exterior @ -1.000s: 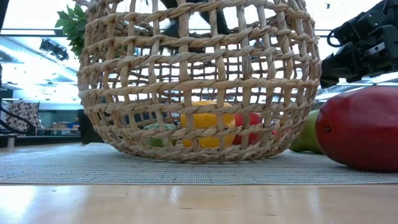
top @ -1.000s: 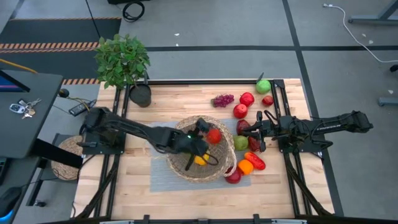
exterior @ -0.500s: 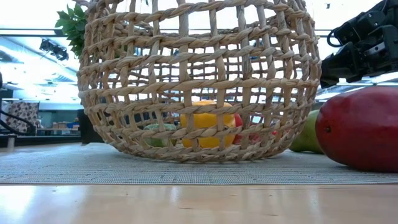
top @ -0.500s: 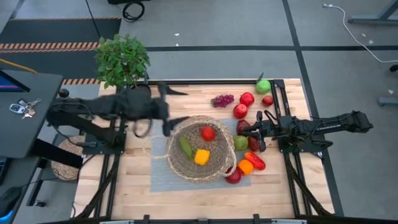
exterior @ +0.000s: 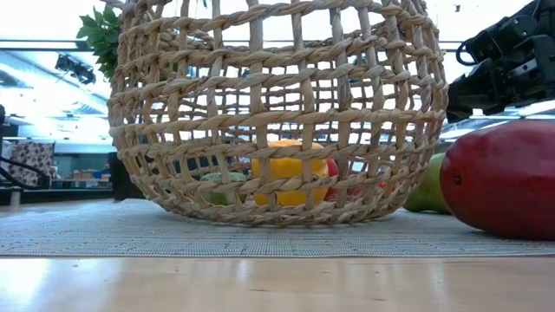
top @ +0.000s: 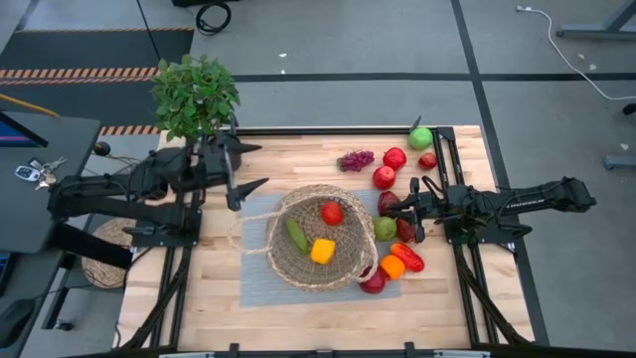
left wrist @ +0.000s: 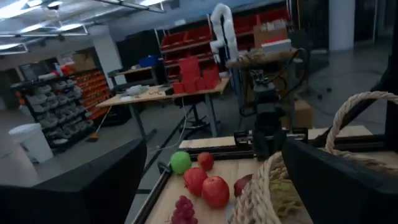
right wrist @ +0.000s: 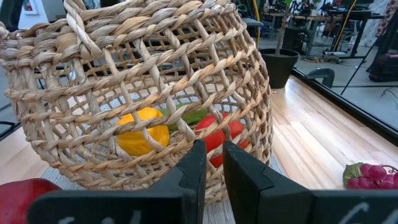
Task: Build produce basket
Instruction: Put the red mango into the basket
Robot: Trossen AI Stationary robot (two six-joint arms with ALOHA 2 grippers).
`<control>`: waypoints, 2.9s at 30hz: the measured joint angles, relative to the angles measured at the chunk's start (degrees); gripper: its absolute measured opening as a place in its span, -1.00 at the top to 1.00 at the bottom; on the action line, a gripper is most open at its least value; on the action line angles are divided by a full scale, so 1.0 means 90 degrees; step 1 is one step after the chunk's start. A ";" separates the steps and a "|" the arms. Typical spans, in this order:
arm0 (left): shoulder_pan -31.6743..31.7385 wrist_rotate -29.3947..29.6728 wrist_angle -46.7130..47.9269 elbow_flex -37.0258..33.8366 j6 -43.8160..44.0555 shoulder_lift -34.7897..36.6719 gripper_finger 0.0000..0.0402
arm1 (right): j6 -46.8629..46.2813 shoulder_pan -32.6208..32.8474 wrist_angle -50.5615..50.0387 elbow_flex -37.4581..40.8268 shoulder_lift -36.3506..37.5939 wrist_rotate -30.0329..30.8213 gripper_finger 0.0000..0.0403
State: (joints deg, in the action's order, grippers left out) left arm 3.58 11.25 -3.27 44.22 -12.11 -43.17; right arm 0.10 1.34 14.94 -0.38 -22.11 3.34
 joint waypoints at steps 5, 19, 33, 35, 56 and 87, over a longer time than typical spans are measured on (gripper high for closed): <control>0.0088 0.0002 -0.0539 -0.0961 0.0426 0.0721 -0.90 | 0.0001 -0.0001 0.0000 0.0000 0.0000 0.0000 0.70; 0.0080 0.0002 -0.1499 -0.2990 0.1448 0.2045 -0.90 | 0.0002 0.0000 0.0000 0.0001 0.0000 0.0000 0.70; 0.0077 0.0074 -0.2125 -0.4331 0.1868 0.2998 -0.90 | 0.0002 -0.0002 -0.0002 0.0000 0.0000 0.0000 0.70; 0.0077 0.0073 -0.2127 -0.4482 0.1911 0.3141 -0.90 | 0.0002 -0.0001 -0.0002 0.0000 0.0000 0.0000 0.70; 0.0077 -0.0493 -0.0624 -0.4855 0.1869 0.3387 -0.90 | -0.0394 -0.0002 0.0167 0.0000 0.0002 0.0000 0.70; 0.0077 -0.0495 -0.0648 -0.4859 0.2104 0.3384 -0.90 | -0.4565 0.1212 -0.2534 -0.1515 -0.0481 -0.0079 0.74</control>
State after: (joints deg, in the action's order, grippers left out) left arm 4.27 6.79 -9.10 0.49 6.83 -12.71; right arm -40.98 12.25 -7.87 -14.02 -26.44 2.63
